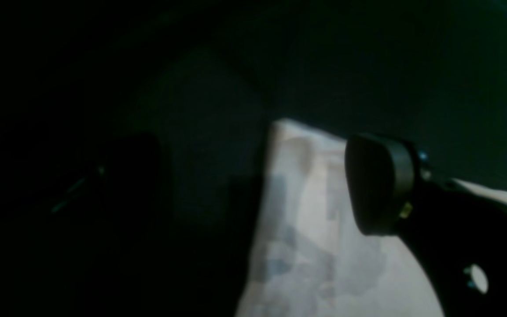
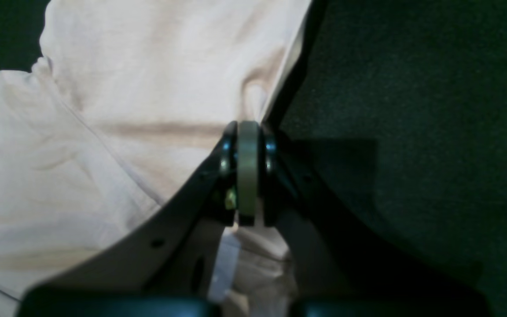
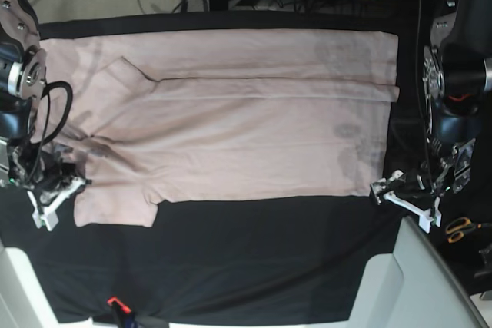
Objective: Fold the T-shirt properly
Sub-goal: 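Move the left gripper down and grasp the hem corner beside it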
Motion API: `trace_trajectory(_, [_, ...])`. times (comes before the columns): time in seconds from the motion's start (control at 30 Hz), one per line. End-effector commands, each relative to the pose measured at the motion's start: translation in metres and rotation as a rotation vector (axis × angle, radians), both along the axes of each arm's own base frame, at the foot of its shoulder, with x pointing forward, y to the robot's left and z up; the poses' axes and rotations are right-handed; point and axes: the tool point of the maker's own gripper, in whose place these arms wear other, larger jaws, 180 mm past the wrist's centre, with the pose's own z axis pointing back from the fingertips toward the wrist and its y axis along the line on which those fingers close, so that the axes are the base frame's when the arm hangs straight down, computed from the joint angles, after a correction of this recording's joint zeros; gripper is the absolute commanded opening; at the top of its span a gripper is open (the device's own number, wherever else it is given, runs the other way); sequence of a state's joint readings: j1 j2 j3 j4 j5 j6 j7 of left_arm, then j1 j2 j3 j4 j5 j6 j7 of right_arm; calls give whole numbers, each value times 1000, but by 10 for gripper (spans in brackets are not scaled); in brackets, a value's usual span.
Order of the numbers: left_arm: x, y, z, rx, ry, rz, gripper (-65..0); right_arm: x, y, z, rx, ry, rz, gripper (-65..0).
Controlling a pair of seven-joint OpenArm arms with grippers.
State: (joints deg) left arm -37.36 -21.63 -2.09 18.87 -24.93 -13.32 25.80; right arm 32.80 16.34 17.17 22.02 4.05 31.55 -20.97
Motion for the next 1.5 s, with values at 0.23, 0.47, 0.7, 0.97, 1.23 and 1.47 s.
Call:
trace_trajectory(0.23, [19,-27,0,-35,-37,-5,0,9,-9,11,-6,-40,-9,-650])
trace_trajectory(0.47, [1,-35,-18,-47,2,-14,0,8,-10,11,-8,-39,-9,-650])
trace_trajectory(0.7, [-5,-38,-25,-54,13,-16,-214,1,-10,5,-8,-25,-9,-650])
trace_trajectory(0.97, [-6,-42,-22,-48,-26,-59,-224,2,-11,5,-9,-26,-10,-650])
trace_trajectory(1.23, [-5,-55,-19,-97,-53,-128,-224,-1,-12,4,-10,-22,-11,-650])
trace_trajectory(1.47, [-4,-55,-17,-98,-58,-129,-230,-5,-12,0,-10,-16,-12,-650])
